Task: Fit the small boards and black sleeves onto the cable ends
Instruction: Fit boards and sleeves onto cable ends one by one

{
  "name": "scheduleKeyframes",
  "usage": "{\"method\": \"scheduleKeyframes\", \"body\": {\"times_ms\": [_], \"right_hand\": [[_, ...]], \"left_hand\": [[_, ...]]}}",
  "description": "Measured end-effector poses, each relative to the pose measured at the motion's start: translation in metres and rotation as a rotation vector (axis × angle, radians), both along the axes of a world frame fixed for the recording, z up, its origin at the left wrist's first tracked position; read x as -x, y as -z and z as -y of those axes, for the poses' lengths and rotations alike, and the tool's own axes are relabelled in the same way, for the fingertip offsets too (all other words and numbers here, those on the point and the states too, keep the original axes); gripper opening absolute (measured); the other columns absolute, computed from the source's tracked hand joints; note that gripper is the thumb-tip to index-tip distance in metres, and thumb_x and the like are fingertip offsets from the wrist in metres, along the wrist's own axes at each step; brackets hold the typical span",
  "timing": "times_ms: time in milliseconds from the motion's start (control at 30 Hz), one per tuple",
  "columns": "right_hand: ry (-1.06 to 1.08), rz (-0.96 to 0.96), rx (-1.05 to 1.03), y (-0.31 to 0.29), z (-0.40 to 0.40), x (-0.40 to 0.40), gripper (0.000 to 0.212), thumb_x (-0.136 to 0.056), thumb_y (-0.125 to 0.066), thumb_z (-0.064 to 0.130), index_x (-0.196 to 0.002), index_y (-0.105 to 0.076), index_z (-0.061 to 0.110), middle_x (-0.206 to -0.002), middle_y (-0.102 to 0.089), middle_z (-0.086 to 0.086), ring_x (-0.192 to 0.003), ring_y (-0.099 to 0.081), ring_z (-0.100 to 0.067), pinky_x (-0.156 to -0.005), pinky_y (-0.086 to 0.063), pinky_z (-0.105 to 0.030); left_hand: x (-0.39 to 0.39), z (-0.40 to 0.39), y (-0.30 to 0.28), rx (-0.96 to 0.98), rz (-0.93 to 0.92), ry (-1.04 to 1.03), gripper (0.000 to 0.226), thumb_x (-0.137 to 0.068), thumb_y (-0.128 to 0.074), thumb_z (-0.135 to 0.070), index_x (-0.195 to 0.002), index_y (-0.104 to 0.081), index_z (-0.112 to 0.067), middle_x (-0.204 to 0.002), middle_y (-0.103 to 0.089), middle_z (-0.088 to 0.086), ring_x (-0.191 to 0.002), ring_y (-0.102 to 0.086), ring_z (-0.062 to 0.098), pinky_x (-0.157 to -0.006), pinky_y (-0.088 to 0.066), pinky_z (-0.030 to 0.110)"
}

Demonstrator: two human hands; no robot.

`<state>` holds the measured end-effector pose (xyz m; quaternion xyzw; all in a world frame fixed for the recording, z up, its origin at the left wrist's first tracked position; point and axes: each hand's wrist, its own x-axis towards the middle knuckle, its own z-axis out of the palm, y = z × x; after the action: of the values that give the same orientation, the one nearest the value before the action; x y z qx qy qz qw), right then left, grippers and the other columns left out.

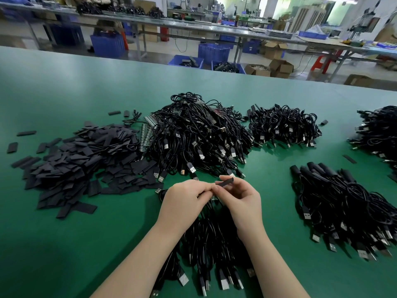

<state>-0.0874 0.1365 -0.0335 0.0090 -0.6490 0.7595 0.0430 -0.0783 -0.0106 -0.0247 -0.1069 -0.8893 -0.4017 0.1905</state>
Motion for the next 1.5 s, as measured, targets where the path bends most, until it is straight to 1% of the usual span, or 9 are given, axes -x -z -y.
{"method": "scheduleKeyframes", "body": {"times_ms": [233,333,500,633,733,933,1200,1333,1500], "right_hand": [[-0.021,-0.006,-0.042,0.0,-0.001,0.0,0.025,-0.079,-0.082,0.008,-0.09,-0.075,0.03,-0.081,-0.073,0.0,-0.077,-0.067,-0.01,-0.071,-0.053,-0.018],[-0.025,-0.01,-0.033,-0.001,-0.001,0.0,0.028,-0.079,-0.081,0.007,-0.091,-0.075,0.031,-0.082,-0.074,0.0,-0.077,-0.068,-0.01,-0.071,-0.054,-0.018],[-0.018,-0.008,0.016,-0.002,0.001,-0.001,0.028,-0.081,-0.079,0.005,-0.093,-0.077,0.031,-0.089,-0.076,-0.002,-0.08,-0.069,-0.01,-0.073,-0.054,-0.018],[0.014,-0.006,0.053,-0.003,0.001,-0.002,0.022,-0.082,-0.076,0.001,-0.089,-0.077,0.022,-0.078,-0.075,0.001,-0.073,-0.07,-0.006,-0.068,-0.052,-0.014],[0.058,0.009,0.098,-0.003,-0.001,-0.001,0.018,-0.082,-0.076,0.003,-0.09,-0.076,0.019,-0.076,-0.074,0.003,-0.072,-0.069,-0.006,-0.069,-0.053,-0.015],[0.022,-0.017,0.088,-0.004,0.001,-0.002,0.025,-0.082,-0.075,-0.003,-0.087,-0.076,0.021,-0.073,-0.072,0.001,-0.07,-0.069,-0.008,-0.068,-0.053,-0.015],[0.025,-0.005,0.094,-0.006,0.002,-0.003,0.027,-0.08,-0.076,-0.001,-0.082,-0.077,0.026,-0.071,-0.074,-0.002,-0.07,-0.069,-0.008,-0.07,-0.053,-0.014],[0.001,-0.004,0.073,-0.007,0.001,-0.004,0.027,-0.081,-0.077,-0.001,-0.079,-0.075,0.026,-0.07,-0.074,-0.002,-0.069,-0.069,-0.008,-0.071,-0.053,-0.014],[-0.016,0.002,0.067,-0.008,0.002,-0.004,0.028,-0.081,-0.076,-0.001,-0.079,-0.075,0.027,-0.071,-0.074,-0.001,-0.07,-0.07,-0.007,-0.071,-0.053,-0.013]], "left_hand": [[0.0,0.0,0.002,-0.052,-0.027,-0.009,0.025,-0.083,-0.066,-0.027,-0.105,-0.076,-0.031,-0.089,-0.074,-0.01,-0.091,-0.062,0.004,-0.077,-0.047,0.015],[0.0,0.0,0.001,-0.048,-0.027,-0.013,0.024,-0.083,-0.065,-0.027,-0.104,-0.076,-0.033,-0.088,-0.074,-0.012,-0.087,-0.063,0.004,-0.073,-0.048,0.017],[0.0,0.0,-0.001,-0.026,-0.02,-0.036,0.023,-0.084,-0.067,-0.024,-0.102,-0.075,-0.036,-0.087,-0.073,-0.014,-0.083,-0.064,0.003,-0.071,-0.055,0.03],[0.0,0.002,-0.002,-0.033,0.003,-0.057,0.015,-0.084,-0.073,-0.031,-0.097,-0.076,-0.035,-0.087,-0.072,-0.016,-0.082,-0.064,0.0,-0.073,-0.055,0.026],[0.001,0.003,-0.001,-0.05,0.01,-0.052,0.016,-0.082,-0.076,-0.033,-0.097,-0.077,-0.033,-0.089,-0.072,-0.016,-0.082,-0.065,-0.001,-0.076,-0.055,0.026],[0.0,0.001,-0.005,0.001,-0.077,-0.028,0.018,-0.082,-0.064,-0.036,-0.096,-0.076,-0.034,-0.084,-0.071,-0.016,-0.079,-0.064,0.001,-0.068,-0.056,0.029],[0.0,0.003,-0.005,0.048,-0.175,0.018,0.016,-0.084,-0.067,-0.027,-0.093,-0.078,-0.021,-0.082,-0.073,-0.011,-0.078,-0.068,0.009,-0.069,-0.056,0.035],[-0.001,0.003,-0.006,0.058,-0.199,0.032,0.018,-0.086,-0.066,-0.028,-0.094,-0.079,-0.019,-0.079,-0.073,-0.009,-0.075,-0.068,0.01,-0.068,-0.055,0.034],[0.0,0.002,-0.008,0.04,-0.206,0.035,0.019,-0.084,-0.067,-0.031,-0.093,-0.079,-0.019,-0.076,-0.073,-0.009,-0.072,-0.066,0.009,-0.066,-0.051,0.026]]}}
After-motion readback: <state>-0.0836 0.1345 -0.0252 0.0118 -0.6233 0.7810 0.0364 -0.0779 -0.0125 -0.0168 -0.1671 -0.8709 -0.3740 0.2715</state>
